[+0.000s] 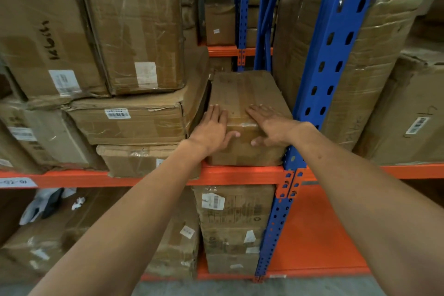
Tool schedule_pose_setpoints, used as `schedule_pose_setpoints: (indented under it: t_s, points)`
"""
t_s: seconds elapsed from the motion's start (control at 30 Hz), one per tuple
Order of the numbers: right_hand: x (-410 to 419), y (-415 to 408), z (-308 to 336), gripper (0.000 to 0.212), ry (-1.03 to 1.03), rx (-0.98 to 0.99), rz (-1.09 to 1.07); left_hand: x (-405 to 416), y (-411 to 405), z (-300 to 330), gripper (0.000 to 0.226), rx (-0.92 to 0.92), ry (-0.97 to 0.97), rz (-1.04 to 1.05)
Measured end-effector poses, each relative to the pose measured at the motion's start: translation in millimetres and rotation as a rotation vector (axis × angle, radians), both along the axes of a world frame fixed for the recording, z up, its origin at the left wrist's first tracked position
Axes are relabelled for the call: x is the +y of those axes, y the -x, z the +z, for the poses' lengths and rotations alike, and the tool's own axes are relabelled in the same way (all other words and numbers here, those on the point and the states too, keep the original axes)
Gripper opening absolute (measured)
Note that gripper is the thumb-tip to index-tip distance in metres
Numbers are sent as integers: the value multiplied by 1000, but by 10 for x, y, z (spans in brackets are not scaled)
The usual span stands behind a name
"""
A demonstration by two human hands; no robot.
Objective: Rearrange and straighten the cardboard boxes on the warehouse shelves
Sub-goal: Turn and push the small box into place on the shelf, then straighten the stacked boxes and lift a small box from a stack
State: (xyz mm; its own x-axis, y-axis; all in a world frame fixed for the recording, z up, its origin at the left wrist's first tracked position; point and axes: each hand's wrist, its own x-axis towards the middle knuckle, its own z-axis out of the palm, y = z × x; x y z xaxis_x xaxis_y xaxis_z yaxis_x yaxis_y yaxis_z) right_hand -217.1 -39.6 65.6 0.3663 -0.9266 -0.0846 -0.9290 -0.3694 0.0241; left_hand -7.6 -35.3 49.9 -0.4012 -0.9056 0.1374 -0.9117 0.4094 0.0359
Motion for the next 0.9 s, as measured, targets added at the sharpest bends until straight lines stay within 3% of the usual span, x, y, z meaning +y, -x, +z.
schedule_pose_setpoints:
  t_s: [0.1, 0.27, 0.33, 0.4, 0.5, 0.57, 0.7, 0.8, 0.9]
  points:
    - [-9, -39, -29, 103, 27, 13, -17, -24, 17, 35, 79, -43, 2, 11]
    - [35, -149, 141, 107, -67, 91, -108, 79, -26, 276, 69, -76, -163, 21]
    - [26, -214, 390, 103, -111, 107, -137, 164, -176, 477, 52, 54, -134, -11]
    - [15, -328, 743, 105, -32, 71, -110, 291, -361, 646, 46, 270, 102, -34]
    - [40, -625, 1335, 118, 321, 36, 35, 406, -577, 862, 64, 496, 685, 123]
    - [73, -917, 1686, 122, 596, 56, 170, 438, -715, 1044, 91, 685, 792, 333]
    - [156, -1547, 2177, 121, 906, 286, 354, 328, -951, 1225, 136, 852, 636, 553]
    - [142, -1938, 2317, 117, 960, 513, 417, 255, -975, 1203, 149, 893, 486, 574]
    - [54, -2216, 2312, 97, 978, 723, 420, 175, -890, 1199, 161, 899, 368, 609]
